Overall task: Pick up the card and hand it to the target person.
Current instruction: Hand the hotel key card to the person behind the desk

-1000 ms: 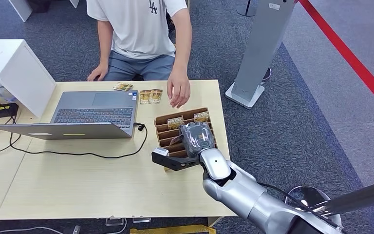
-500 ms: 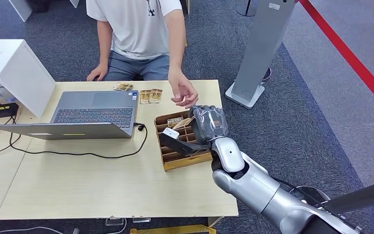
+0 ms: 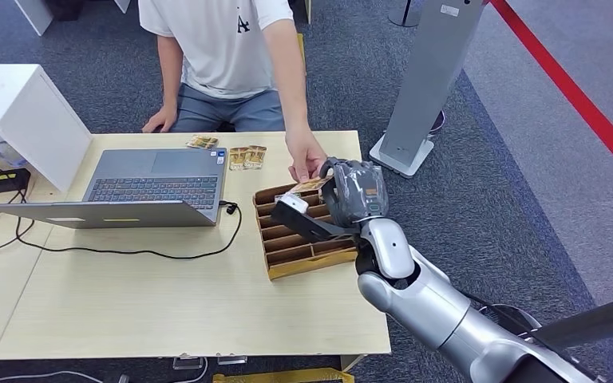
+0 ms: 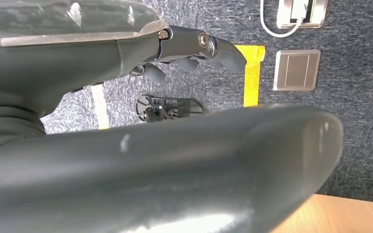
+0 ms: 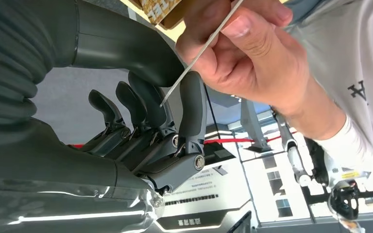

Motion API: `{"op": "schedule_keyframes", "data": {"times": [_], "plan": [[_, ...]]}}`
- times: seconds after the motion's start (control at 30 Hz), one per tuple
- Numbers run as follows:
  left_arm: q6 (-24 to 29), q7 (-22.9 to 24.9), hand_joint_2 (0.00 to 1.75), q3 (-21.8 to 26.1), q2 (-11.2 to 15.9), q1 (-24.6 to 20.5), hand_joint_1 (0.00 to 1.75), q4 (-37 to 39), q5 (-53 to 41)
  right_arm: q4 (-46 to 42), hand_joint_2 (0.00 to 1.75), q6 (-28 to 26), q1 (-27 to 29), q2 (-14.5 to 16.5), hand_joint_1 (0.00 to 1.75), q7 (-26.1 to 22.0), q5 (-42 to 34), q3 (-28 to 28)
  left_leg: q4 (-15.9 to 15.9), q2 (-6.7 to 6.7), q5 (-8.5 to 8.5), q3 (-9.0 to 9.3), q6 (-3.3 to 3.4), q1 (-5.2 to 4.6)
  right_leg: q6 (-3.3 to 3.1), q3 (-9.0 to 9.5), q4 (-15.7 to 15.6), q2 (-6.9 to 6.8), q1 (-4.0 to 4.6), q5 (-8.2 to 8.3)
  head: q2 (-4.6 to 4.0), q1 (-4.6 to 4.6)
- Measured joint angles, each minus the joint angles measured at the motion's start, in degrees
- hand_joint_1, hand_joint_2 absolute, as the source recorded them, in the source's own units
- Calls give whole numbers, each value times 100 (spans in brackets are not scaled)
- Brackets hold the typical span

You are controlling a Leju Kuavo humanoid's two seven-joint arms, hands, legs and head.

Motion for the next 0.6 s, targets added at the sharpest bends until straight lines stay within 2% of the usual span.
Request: {"op": "schedule_keyframes", "data": {"times": [0.17,0.3,0.47,0.53,0.6], "plan": [[-49,-37,0,0,0,8,0,0,-1,-124,175,-108,73,-41,139,3,-7,-119,0,0,0,0,0,0,0,0,0,0,0,0,0,-2],[-50,-67,0,0,0,10,0,0,-16,-216,175,-170,144,-61,3,7,19,-215,0,0,0,0,0,0,0,0,0,-1,0,0,0,-6],[-54,-90,0,0,0,16,0,0,40,-290,175,-276,253,-70,0,-130,-148,-313,0,0,0,0,0,0,0,0,0,0,0,0,0,-2],[-58,-90,0,0,-1,19,0,0,45,-313,175,-374,310,-66,0,-508,-709,-346,0,0,0,-1,0,0,0,0,0,-1,0,0,0,-2],[-59,-90,0,0,-1,24,0,0,51,-324,175,-488,389,-50,0,-1177,-1709,-422,0,-1,0,-2,0,0,0,0,0,-2,0,0,0,-2]]}}
